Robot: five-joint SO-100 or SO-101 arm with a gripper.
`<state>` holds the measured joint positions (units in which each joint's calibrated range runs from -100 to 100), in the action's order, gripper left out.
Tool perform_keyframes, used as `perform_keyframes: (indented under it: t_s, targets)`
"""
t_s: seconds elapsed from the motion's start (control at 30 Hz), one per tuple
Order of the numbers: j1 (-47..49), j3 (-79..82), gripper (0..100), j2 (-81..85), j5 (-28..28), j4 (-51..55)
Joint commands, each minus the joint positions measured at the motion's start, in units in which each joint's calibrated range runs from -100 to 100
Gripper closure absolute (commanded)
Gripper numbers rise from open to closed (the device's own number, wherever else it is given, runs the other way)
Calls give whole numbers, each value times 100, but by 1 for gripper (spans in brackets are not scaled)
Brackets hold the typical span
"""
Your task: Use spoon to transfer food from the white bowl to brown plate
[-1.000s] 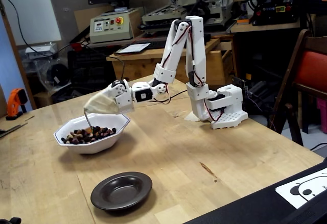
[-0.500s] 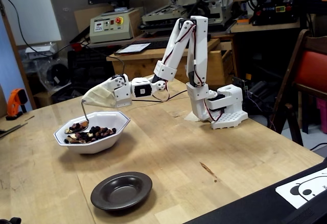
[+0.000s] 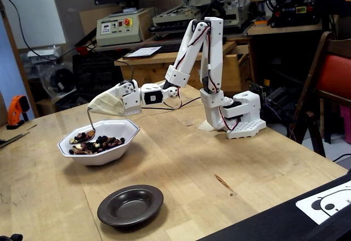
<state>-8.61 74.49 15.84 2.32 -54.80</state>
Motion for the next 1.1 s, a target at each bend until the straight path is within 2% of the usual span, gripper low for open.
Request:
perform_keyframes:
  t_s: [0.0,0.3,0.6,1.07]
  targets:
    - [-13,-343,98,363,0,262]
    - [-13,-352,98,602,0,926]
    - [-13,-211,98,1715,0,942]
    - [9,-166,98,1852,0,950]
